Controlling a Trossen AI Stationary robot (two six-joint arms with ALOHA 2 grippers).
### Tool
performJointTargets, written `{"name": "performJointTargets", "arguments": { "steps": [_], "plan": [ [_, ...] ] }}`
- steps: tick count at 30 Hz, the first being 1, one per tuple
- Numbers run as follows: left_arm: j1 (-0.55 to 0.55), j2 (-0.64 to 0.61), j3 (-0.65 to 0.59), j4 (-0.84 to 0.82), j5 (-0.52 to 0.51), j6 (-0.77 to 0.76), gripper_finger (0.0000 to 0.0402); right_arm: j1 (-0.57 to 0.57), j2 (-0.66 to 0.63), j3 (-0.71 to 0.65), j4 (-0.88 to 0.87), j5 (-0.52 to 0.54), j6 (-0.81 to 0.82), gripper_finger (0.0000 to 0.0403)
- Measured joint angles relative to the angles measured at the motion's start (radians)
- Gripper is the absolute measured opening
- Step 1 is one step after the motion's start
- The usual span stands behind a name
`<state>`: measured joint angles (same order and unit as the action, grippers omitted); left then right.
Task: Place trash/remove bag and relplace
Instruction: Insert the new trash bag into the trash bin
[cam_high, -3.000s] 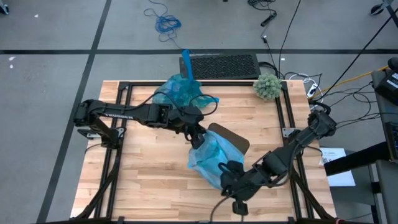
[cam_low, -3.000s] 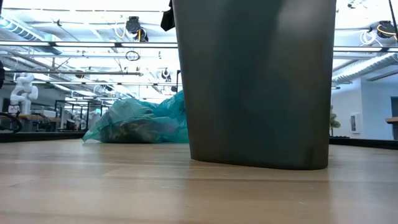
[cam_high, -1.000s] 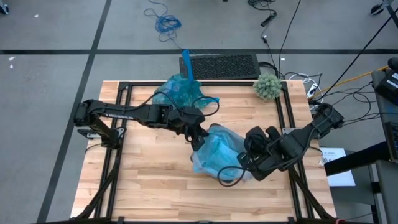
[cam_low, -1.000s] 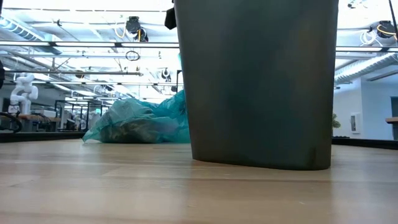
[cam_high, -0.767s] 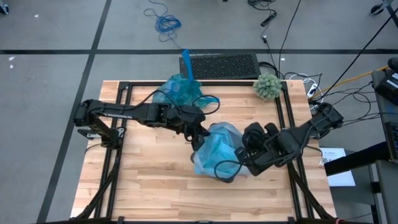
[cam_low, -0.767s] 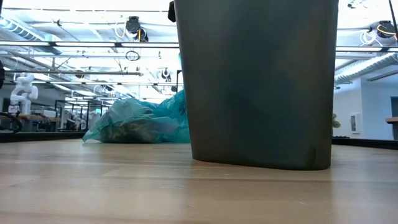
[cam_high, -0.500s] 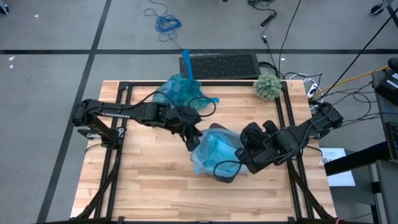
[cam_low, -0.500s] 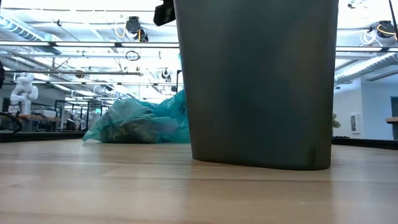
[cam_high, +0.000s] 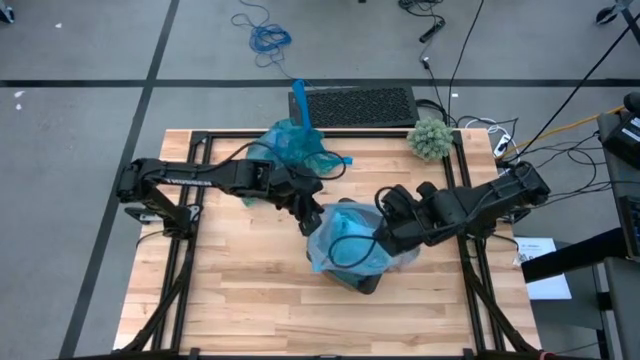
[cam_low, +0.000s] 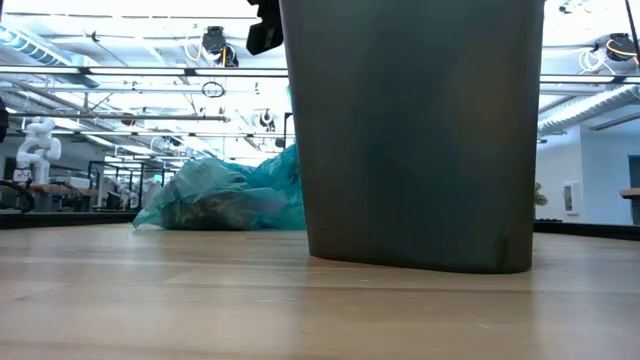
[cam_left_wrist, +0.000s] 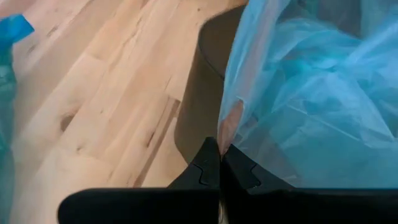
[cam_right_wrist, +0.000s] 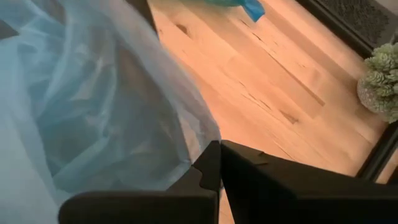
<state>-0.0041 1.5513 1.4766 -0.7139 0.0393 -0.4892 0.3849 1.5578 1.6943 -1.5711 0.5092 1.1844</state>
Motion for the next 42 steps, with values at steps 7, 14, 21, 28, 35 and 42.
{"name": "performJointTargets", "arguments": {
  "steps": [7,14,21,28,35,42],
  "plan": [
    [0.037,0.0,-0.024,0.003,0.021,-0.001,0.0,-0.062,0.0,0.0,0.001,-0.066,-0.044,0.0],
    [0.08,0.0,-0.024,0.01,0.039,0.025,0.0,-0.118,0.0,0.0,0.0,-0.084,-0.067,0.0],
    [0.138,0.002,-0.024,0.024,0.096,0.034,0.0,-0.179,0.0,0.0,0.0,-0.104,-0.115,0.0],
    [0.141,0.041,-0.024,0.0,0.137,0.066,0.0,-0.227,0.0,0.0,0.001,-0.175,-0.156,0.0],
    [0.141,0.065,-0.024,-0.003,0.169,0.082,0.0,-0.236,0.0,0.0,0.003,-0.28,-0.151,0.0],
    [0.14,0.065,-0.024,-0.011,0.172,0.086,0.0,-0.144,0.001,0.0,0.005,-0.301,-0.042,0.0]
  ]
}}
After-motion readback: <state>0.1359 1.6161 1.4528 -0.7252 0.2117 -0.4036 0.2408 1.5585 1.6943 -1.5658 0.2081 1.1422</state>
